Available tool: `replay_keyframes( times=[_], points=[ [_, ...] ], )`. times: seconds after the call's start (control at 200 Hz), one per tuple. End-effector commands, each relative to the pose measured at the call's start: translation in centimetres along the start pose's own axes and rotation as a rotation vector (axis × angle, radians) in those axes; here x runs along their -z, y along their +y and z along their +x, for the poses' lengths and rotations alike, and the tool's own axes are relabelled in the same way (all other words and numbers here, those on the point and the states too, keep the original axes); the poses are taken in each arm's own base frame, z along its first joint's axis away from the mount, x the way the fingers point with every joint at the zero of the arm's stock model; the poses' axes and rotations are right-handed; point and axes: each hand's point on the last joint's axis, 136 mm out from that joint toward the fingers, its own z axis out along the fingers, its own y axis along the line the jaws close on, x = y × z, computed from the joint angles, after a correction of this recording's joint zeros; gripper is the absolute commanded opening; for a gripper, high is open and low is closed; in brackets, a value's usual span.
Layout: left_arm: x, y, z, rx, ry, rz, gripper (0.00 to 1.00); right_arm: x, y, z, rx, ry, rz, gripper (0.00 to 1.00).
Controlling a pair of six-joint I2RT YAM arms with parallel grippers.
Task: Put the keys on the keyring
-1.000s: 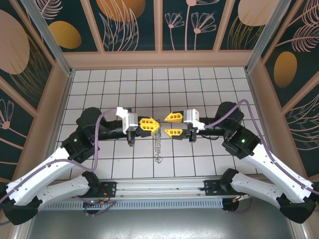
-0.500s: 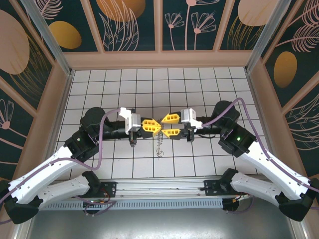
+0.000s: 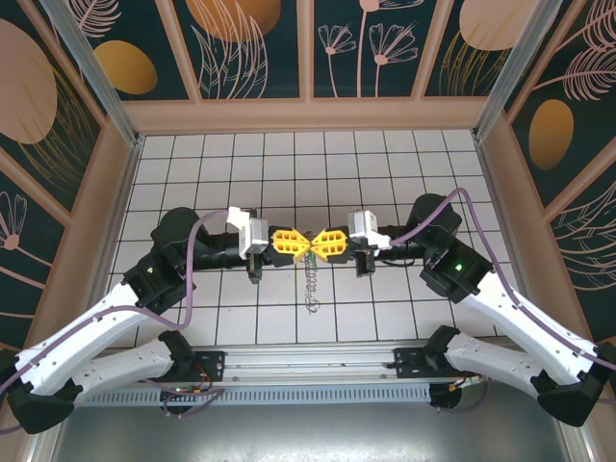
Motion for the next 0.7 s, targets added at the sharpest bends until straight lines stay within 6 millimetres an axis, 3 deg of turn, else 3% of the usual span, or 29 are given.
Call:
replay_keyframes(
  times=[0.0, 0.095, 0.215, 0.691],
  points=[
    [-0.2, -0.3, 0.0, 0.001, 0.009, 0.019, 0.0, -0.4, -0.7, 0.0, 0.022, 0.022, 0.016, 0.0],
    [0.0, 0.0, -0.3, -0.006, 0.056, 0.0, 0.0, -0.2, -1.3, 0.4, 0.027, 0.065, 0.055, 0.0],
    [-0.1, 0.2, 0.6, 0.019, 0.139, -0.003, 0.09, -0.3, -2.0, 1.2, 0.033, 0.141, 0.071, 0.0],
    [-1.2, 1.6, 3.1, 0.076, 0.32, -0.015, 0.13, -0.7, -3.1, 3.9, 0.054, 0.357, 0.071, 0.0]
  ],
)
